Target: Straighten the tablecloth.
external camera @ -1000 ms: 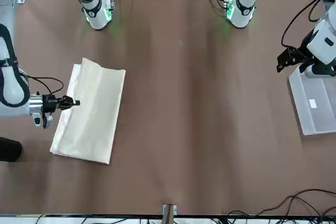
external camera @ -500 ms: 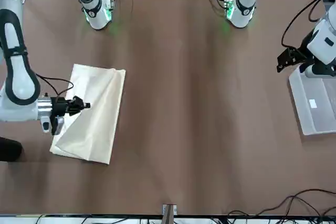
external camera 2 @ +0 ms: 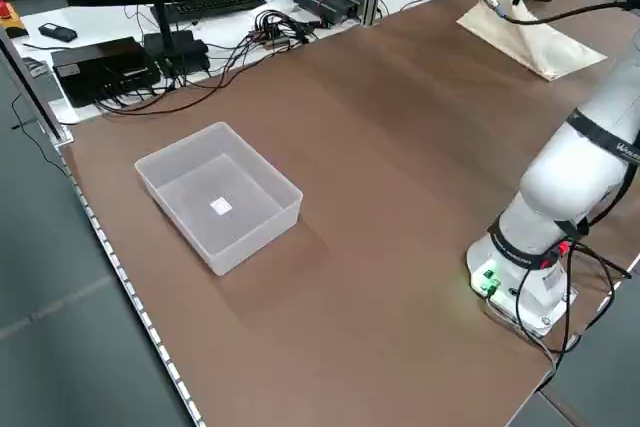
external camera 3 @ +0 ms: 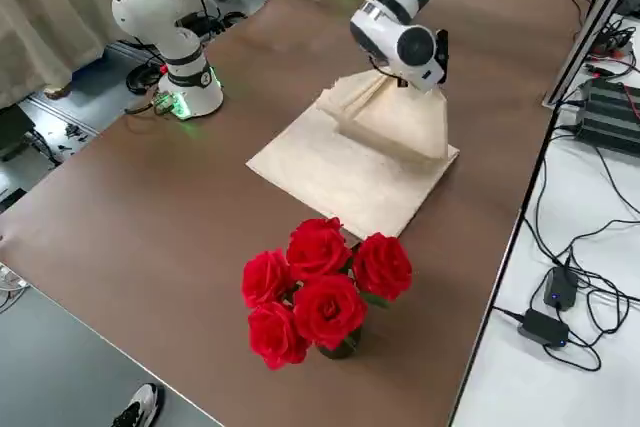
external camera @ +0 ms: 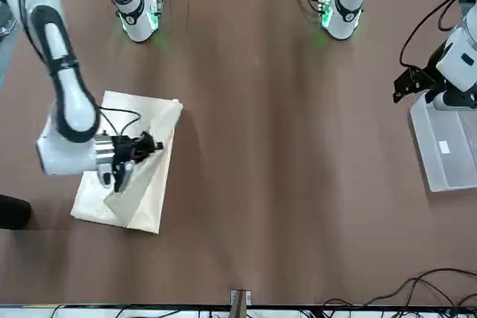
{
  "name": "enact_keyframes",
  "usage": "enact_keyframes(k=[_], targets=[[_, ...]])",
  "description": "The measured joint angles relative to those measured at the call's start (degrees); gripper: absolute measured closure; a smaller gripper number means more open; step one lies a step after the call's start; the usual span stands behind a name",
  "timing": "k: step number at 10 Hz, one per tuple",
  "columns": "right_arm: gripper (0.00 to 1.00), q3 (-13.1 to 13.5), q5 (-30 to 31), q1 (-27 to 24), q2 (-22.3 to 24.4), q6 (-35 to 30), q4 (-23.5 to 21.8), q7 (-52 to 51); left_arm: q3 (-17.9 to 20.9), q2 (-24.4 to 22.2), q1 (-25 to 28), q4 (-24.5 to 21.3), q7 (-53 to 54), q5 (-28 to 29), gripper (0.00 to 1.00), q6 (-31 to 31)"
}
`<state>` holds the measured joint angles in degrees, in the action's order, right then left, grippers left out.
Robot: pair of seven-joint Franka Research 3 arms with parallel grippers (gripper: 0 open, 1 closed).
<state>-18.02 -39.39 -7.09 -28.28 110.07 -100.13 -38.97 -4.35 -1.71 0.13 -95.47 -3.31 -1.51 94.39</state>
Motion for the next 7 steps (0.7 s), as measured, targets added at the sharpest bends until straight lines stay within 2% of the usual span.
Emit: enact_keyframes(k=[3,5,7], targets=[[0.97,-0.07,-4.14,11.01,0.00,7.62,0.30,5.75,0.02,0.05,0.04,-0.01,0.00,0.00,0.01,0.00],[0.97,0.05,-6.08,17.59,-0.75,11.55,2.26,9.15,0.04,0.09,0.07,-0.02,0.00,0.00,0.01,0.02],[0.94,0.03,-6.51,26.64,-5.18,21.40,5.31,16.59,0.04,0.11,0.08,-0.01,0.00,0.00,0.01,0.07]])
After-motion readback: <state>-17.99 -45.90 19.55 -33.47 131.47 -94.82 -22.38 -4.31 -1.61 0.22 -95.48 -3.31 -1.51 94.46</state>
